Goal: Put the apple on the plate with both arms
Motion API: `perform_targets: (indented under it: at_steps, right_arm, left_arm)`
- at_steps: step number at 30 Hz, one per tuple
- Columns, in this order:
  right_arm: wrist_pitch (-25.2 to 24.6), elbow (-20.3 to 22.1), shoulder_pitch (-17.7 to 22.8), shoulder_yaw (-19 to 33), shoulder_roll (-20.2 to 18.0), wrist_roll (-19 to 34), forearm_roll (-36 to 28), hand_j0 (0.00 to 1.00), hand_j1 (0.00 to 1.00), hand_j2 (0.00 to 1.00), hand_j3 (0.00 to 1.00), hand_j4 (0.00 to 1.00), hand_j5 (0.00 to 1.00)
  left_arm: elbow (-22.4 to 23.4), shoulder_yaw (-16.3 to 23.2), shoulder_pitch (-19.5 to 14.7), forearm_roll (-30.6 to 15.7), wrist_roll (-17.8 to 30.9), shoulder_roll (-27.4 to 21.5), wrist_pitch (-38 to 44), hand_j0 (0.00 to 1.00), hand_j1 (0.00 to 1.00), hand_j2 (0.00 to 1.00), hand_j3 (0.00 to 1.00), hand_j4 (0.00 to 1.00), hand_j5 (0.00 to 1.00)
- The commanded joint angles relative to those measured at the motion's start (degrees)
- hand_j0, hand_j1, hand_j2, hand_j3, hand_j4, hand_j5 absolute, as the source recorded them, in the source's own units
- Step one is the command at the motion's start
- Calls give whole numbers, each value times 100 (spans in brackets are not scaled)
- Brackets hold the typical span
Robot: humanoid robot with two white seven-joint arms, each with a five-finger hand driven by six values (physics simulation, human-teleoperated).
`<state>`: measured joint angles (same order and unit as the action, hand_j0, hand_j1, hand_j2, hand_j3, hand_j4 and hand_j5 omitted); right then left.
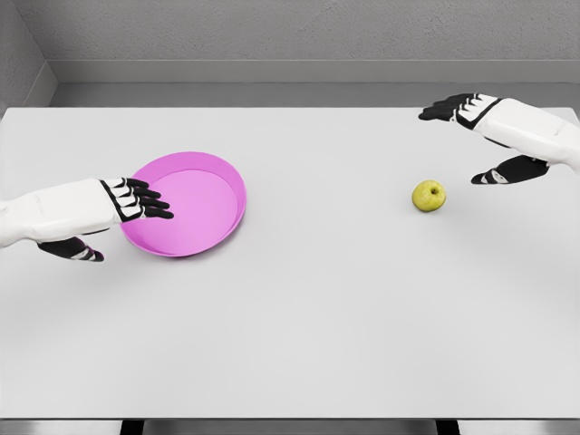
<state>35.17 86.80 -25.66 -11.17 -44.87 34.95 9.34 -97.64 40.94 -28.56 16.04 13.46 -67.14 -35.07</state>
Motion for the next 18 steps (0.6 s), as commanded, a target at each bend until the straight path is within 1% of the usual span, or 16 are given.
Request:
perform_targets:
  at_steps: [1,3,10,11,12,14,16,18]
  right_arm:
    - [-17,-5,0,0,-4,5,-29,100,100,100,100,100,100]
    - [-17,-14,-53,9,-13,5,-29,100,100,100,100,100,100]
    - [-17,-40,-9,-8,-21,5,-73,100,100,100,100,100,100]
    - [-17,-93,228,-70,-21,5,-90,100,100,100,100,100,100]
    - [-17,-146,369,-79,-21,5,-108,100,100,100,100,100,100]
    - [-17,-313,404,-96,-30,5,-512,100,100,100,100,100,100]
    - [-17,-409,387,-96,-22,5,-530,100,100,100,100,100,100]
    - [-17,-585,343,-228,31,5,-530,100,100,100,100,100,100]
  left_arm:
    - [-1,2,0,-39,-1,-18,7,100,100,100,100,100,100]
    - [-1,2,0,-39,-1,-9,7,100,100,100,100,100,100]
    - [-10,20,-35,-39,34,-36,7,100,100,100,100,100,100]
    - [-1,81,-35,-57,25,-27,7,100,100,100,100,100,100]
    - [-1,195,-44,-75,16,-27,7,100,100,100,100,100,100]
    - [8,204,-61,-48,25,-18,7,100,100,100,100,100,100]
    - [17,213,-97,-39,25,-18,7,100,100,100,100,100,100]
    - [17,213,-97,-39,25,-18,7,100,100,100,100,100,100]
